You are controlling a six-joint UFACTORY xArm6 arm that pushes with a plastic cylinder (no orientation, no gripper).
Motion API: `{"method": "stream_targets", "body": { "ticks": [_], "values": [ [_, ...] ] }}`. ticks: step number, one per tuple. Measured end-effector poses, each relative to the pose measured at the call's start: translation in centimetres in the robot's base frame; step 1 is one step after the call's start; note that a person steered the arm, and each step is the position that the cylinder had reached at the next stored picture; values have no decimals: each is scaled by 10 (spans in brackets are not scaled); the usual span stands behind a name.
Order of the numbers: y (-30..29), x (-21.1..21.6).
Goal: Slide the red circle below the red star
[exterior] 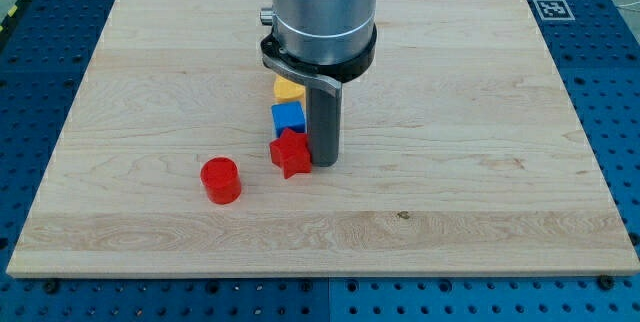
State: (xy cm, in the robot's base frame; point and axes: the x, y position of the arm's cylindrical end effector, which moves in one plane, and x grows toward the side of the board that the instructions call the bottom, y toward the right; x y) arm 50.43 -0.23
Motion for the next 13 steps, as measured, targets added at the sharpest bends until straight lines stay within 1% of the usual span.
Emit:
{"method": "stream_targets", "body": {
  "ticks": [2,3,4,5,7,8,9,10,11,13],
  "values": [
    [5,0],
    [47,10],
    [82,55],
    [46,93],
    [-122,90],
    [-194,64],
    [-222,9],
    [-208,12],
    [-204,29],
    [-152,32]
  ]
}}
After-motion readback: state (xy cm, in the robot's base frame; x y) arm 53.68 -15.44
